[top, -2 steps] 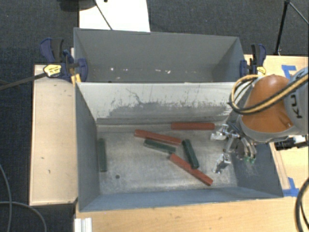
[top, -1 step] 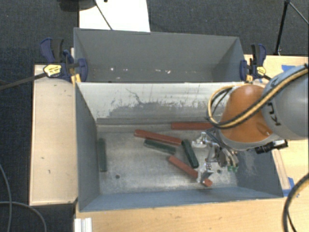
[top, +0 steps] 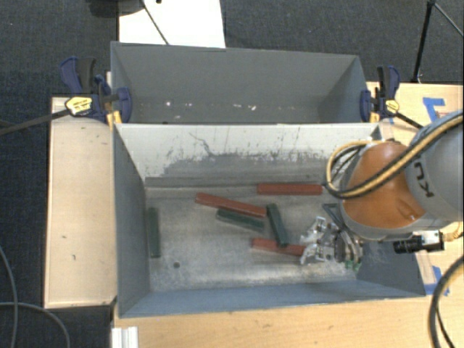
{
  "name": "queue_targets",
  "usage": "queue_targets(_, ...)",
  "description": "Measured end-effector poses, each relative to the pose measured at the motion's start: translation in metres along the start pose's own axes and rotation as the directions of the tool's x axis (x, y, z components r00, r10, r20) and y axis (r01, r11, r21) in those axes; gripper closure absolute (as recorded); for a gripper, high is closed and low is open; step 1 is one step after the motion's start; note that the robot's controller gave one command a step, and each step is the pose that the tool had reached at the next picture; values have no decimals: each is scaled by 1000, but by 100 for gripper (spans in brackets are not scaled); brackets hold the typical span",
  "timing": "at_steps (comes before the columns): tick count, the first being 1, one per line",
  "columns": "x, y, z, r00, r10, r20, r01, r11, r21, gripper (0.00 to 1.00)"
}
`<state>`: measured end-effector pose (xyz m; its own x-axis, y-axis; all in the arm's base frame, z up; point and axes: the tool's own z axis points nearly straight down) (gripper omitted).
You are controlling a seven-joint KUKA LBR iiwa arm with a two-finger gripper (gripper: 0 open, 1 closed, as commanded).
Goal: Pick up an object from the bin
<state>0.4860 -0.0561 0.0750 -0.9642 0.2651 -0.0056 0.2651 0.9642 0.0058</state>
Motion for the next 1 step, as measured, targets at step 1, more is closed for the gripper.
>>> queue_targets(1, 0, 0, 0, 1000, -2, 0, 2, 1000, 0, 100)
